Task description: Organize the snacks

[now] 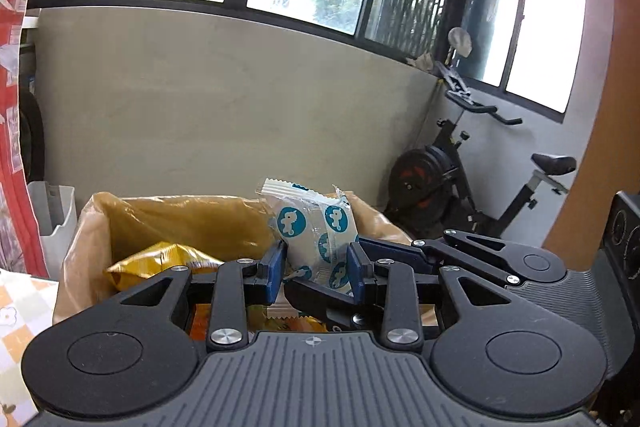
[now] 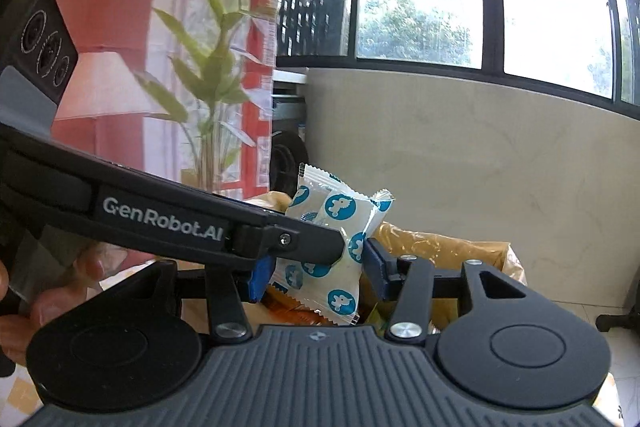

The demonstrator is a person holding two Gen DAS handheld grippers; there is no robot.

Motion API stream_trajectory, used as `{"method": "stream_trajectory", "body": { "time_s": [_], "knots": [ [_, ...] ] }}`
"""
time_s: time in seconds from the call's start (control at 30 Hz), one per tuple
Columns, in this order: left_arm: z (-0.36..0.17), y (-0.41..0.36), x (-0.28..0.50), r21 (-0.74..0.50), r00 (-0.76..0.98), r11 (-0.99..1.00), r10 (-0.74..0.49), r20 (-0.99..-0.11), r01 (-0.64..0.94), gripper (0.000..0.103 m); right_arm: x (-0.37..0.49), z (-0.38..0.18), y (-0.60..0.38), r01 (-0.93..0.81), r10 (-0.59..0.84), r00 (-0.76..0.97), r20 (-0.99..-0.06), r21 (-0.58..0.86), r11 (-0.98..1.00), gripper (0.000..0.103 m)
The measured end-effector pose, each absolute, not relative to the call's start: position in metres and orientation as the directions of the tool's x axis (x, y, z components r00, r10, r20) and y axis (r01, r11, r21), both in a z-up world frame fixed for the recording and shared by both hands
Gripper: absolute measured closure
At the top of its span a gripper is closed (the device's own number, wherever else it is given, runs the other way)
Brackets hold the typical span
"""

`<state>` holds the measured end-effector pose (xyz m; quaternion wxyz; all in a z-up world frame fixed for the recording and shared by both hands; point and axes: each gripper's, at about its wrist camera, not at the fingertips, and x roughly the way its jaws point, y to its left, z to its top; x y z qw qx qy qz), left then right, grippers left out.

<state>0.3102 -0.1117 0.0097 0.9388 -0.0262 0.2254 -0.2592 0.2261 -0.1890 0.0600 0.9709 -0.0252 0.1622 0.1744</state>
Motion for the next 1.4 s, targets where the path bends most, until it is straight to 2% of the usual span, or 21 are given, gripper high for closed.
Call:
{"method": "stream_trajectory", "body": {
  "time_s": [0.3, 0.37, 0.4, 0.43, 0.5, 0.63, 0.93, 1.3, 1.4],
  "knots": [
    [-0.006, -0.117, 0.323, -0.178, 0.735, 0.876, -0.474, -0.485, 0.447, 0.067, 0.248, 0.044, -0.191, -0.314, 0.298, 0.858, -0.419, 0.032, 0.949, 0.052],
    [-0.006, -0.117, 0.32, -0.149, 0.741, 0.885, -0.452, -0.496, 0.441, 0.065, 0.245, 0.04, -0.187, -0.282, 0.251, 0.864, -0.437, -0.007, 0.959, 0.049],
    [-0.006, -0.116, 0.319, -0.137, 0.745, 0.889, -0.443, -0.499, 0.438, 0.057, 0.242, 0.039, -0.187, -0.271, 0.234, 0.868, -0.438, -0.023, 0.962, 0.043],
    [-0.005, -0.115, 0.316, -0.131, 0.748, 0.891, -0.438, -0.499, 0.435, 0.045, 0.24, 0.038, -0.187, -0.262, 0.225, 0.87, -0.438, -0.024, 0.965, 0.038],
    [-0.003, -0.112, 0.316, -0.119, 0.756, 0.895, -0.428, -0.495, 0.429, 0.031, 0.237, 0.039, -0.192, -0.238, 0.215, 0.87, -0.443, 0.002, 0.971, 0.035],
    [0.008, -0.11, 0.307, -0.053, 0.796, 0.917, -0.371, -0.479, 0.395, 0.018, 0.232, 0.046, -0.2, -0.191, 0.189, 0.875, -0.446, 0.042, 0.981, 0.023],
    [0.031, -0.098, 0.27, 0.04, 0.856, 0.95, -0.261, -0.445, 0.31, 0.014, 0.206, 0.068, -0.206, -0.134, 0.15, 0.888, -0.435, 0.069, 0.989, 0.007],
    [0.071, -0.078, 0.199, 0.114, 0.927, 0.979, -0.117, -0.357, 0.167, 0.012, 0.145, 0.098, -0.21, -0.08, 0.129, 0.909, -0.395, 0.138, 0.987, 0.001],
    [0.084, -0.071, 0.167, 0.112, 0.943, 0.983, -0.101, -0.316, 0.142, 0.008, 0.125, 0.108, -0.211, -0.062, 0.112, 0.913, -0.393, 0.136, 0.989, 0.001]
  ]
}}
